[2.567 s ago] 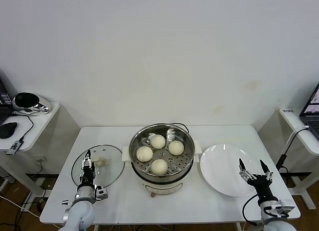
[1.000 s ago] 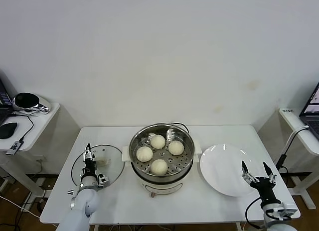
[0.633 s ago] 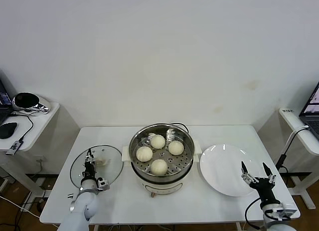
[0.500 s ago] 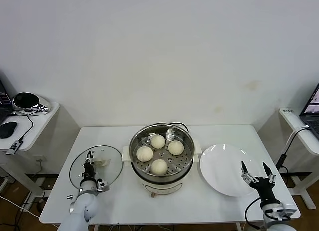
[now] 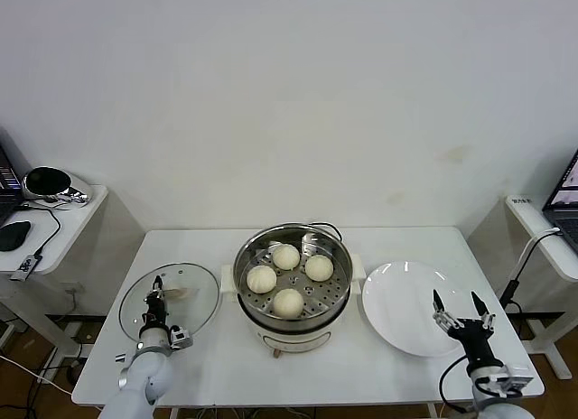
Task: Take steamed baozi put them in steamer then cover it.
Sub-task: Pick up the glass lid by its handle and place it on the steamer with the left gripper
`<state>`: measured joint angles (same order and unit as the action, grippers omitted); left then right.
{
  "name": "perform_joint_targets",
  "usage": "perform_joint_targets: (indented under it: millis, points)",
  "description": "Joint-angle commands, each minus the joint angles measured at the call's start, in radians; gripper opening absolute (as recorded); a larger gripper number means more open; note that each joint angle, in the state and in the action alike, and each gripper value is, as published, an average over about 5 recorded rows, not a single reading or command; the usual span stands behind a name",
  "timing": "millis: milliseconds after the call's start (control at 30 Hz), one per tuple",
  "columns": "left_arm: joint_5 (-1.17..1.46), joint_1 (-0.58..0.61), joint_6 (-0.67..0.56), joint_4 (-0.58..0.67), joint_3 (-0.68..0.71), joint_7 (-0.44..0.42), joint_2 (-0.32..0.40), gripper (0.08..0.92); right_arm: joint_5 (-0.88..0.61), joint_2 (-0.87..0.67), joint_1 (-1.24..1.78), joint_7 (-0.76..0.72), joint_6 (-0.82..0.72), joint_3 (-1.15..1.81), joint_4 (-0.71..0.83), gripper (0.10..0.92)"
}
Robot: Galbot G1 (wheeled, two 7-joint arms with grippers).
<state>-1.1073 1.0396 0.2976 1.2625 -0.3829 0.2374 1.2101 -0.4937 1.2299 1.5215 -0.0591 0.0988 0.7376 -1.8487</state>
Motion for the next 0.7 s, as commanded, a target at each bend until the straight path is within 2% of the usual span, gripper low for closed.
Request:
perform_joint_targets:
  millis: [33, 200, 367, 467, 567, 700]
  points:
    - [0.029, 0.094, 0.02, 0.223, -0.046, -0.041, -0.018, 0.144, -0.01, 0.014, -0.005, 0.011, -0.015, -0.006, -0.011, 0.823]
    - [0.07, 0.171, 0.082, 0.359, -0.061, -0.024, -0.078, 0.144, 0.009, 0.043, -0.006, 0.033, -0.052, -0.017, -0.03, 0.823]
    - [0.035, 0.197, 0.146, 0.399, -0.092, -0.025, -0.136, 0.144, 0.04, 0.062, -0.002, 0.05, -0.07, -0.028, -0.041, 0.823]
    - [0.0, 0.202, 0.197, 0.454, -0.126, -0.1, -0.159, 0.144, 0.064, 0.077, -0.002, 0.063, -0.078, -0.034, -0.044, 0.823]
    - [-0.05, 0.205, 0.304, 0.573, -0.15, -0.243, -0.165, 0.144, 0.078, 0.088, 0.001, 0.068, -0.077, -0.044, -0.049, 0.823]
    - [-0.154, 0.198, 0.408, 0.721, -0.129, -0.375, -0.125, 0.144, 0.111, 0.091, 0.004, 0.066, -0.069, -0.059, -0.057, 0.823]
